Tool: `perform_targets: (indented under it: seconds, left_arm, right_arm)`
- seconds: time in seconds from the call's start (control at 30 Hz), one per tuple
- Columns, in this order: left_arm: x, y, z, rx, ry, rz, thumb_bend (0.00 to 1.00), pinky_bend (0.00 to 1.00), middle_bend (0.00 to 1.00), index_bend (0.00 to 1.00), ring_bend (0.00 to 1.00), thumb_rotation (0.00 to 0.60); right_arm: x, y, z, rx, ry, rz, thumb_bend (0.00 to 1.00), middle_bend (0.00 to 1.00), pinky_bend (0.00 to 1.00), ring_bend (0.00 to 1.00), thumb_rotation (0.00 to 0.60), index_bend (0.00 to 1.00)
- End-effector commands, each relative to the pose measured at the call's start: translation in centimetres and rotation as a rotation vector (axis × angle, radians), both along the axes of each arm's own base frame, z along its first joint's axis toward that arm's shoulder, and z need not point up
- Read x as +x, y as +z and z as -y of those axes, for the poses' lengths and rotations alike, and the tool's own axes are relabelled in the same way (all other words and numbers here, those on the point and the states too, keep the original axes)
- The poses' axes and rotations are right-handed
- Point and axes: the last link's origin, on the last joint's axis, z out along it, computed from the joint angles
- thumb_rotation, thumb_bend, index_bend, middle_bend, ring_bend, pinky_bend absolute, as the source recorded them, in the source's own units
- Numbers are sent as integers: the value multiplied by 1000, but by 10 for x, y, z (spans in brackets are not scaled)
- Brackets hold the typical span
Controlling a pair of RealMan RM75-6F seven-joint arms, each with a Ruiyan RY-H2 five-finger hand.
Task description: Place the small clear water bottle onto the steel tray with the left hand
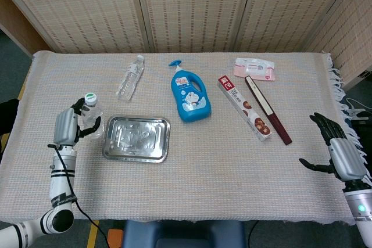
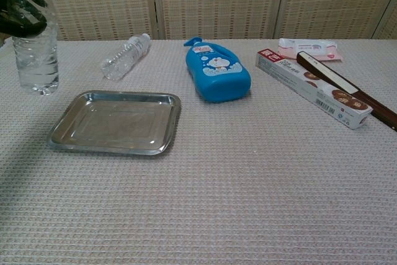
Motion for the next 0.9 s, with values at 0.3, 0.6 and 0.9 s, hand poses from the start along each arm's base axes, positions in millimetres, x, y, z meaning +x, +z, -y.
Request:
perform_targets:
  seconds: [0.3, 0.6, 0.9]
  left_arm:
    - [-21, -16, -1, 213, -195, -694, 411, 544, 566, 421, 440, 600]
    - [-21, -32, 4, 161, -174, -464, 409, 561, 591, 445, 458, 600]
    - [-1, -13, 11, -53, 93, 164, 445, 561, 603, 457, 472, 600]
  right_arm:
    - [0, -1, 0, 2, 1, -6, 69, 0, 49, 0, 600, 74]
    - [0, -1, 0, 20, -3, 2, 69, 0, 49, 0, 600, 74]
    - [0, -1, 0, 20, -3, 0, 69, 0, 49, 0, 600, 74]
